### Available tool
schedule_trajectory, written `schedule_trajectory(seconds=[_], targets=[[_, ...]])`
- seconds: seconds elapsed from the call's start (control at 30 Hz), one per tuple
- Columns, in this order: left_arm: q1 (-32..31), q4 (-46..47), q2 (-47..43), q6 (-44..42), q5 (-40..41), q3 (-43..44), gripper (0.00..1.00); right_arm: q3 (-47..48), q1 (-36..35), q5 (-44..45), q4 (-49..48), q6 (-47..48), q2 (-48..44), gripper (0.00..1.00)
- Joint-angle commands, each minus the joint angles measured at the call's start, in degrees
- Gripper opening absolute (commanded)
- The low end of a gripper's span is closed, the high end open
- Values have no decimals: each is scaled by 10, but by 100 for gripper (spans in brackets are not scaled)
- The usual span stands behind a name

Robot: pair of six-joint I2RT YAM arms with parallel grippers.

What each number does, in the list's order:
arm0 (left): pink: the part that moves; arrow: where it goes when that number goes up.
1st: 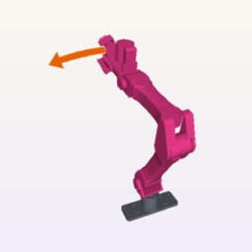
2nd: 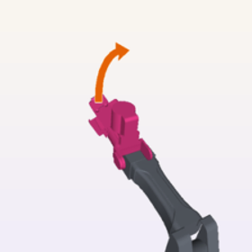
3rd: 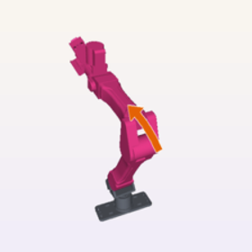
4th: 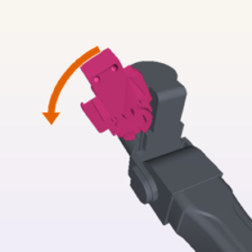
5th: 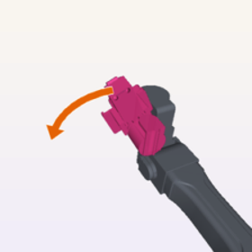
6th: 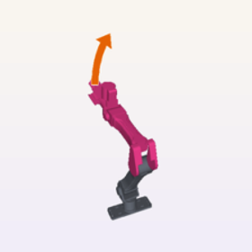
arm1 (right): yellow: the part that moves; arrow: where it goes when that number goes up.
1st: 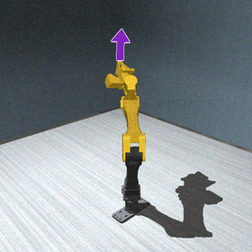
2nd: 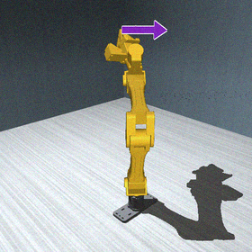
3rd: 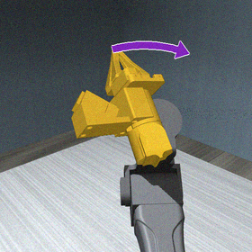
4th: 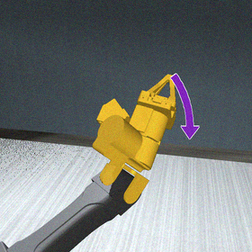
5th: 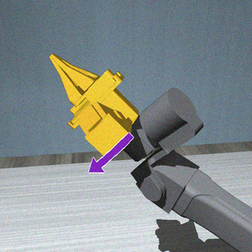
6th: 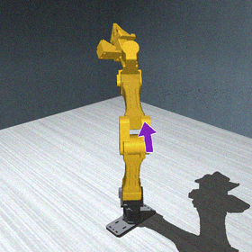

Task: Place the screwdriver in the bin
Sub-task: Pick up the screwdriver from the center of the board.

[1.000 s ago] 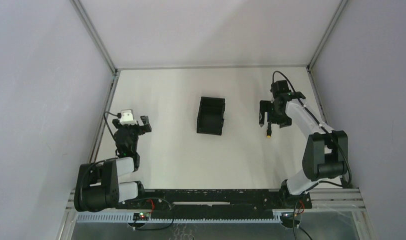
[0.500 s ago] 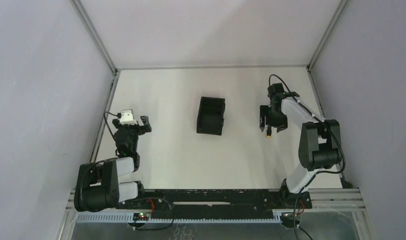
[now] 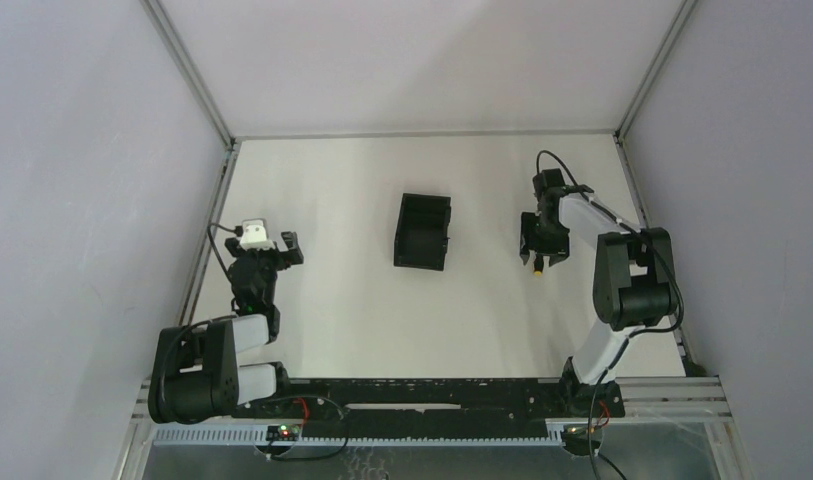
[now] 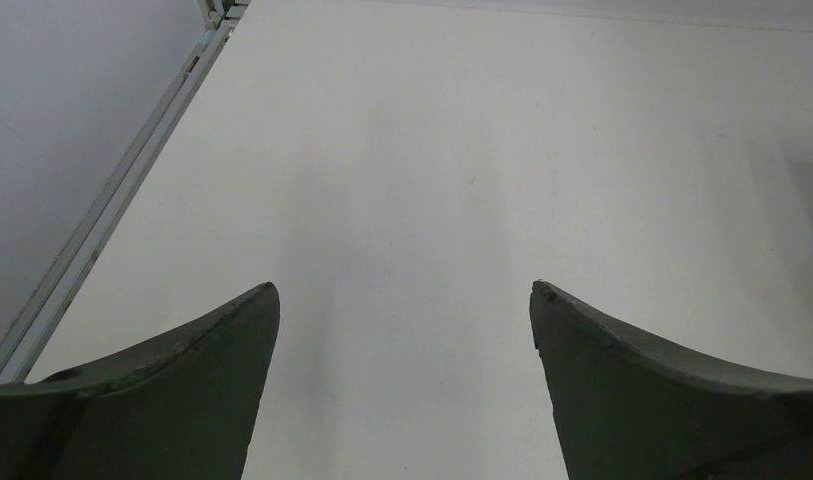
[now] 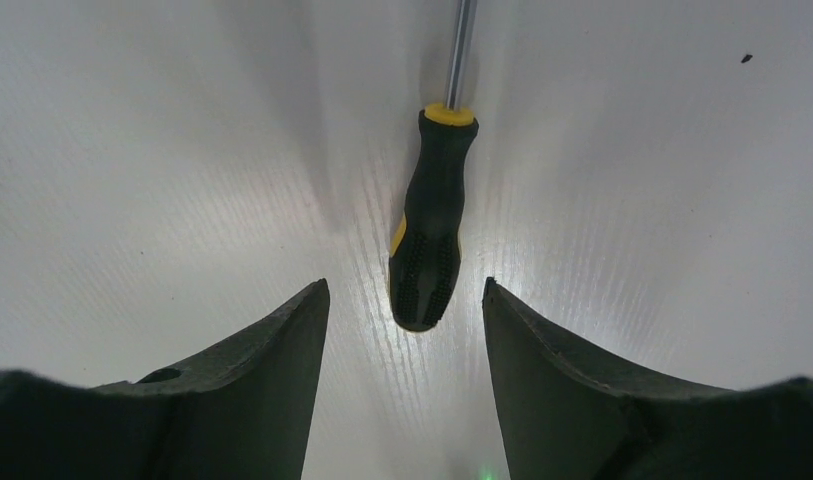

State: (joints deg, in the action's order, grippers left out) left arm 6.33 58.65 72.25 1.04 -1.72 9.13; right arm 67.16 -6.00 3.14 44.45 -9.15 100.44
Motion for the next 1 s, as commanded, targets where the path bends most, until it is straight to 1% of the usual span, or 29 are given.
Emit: schedule_trajectory(seconds=[0.0, 0.2, 0.43, 0.53, 0.7, 0.83, 0.97], targets=[[-3, 41, -4, -9, 0, 5, 100, 6, 3, 2, -23, -16, 7, 66], [-2, 41, -4, -9, 0, 5, 100, 4, 12, -1, -29, -22, 13, 61], [-3, 41, -4, -9, 0, 6, 100, -8, 19, -2, -39, -25, 20, 59], [-3, 41, -4, -9, 0, 6, 100, -10, 19, -5, -42, -26, 24, 57], [-2, 41, -4, -9, 0, 5, 100, -10, 20, -8, -44, -25, 31, 49], [-3, 41, -4, -9, 0, 6, 100, -10, 22, -8, -45, -25, 34, 46], [-2, 41, -4, -9, 0, 6, 100, -10, 22, -11, -46, -24, 40, 40]])
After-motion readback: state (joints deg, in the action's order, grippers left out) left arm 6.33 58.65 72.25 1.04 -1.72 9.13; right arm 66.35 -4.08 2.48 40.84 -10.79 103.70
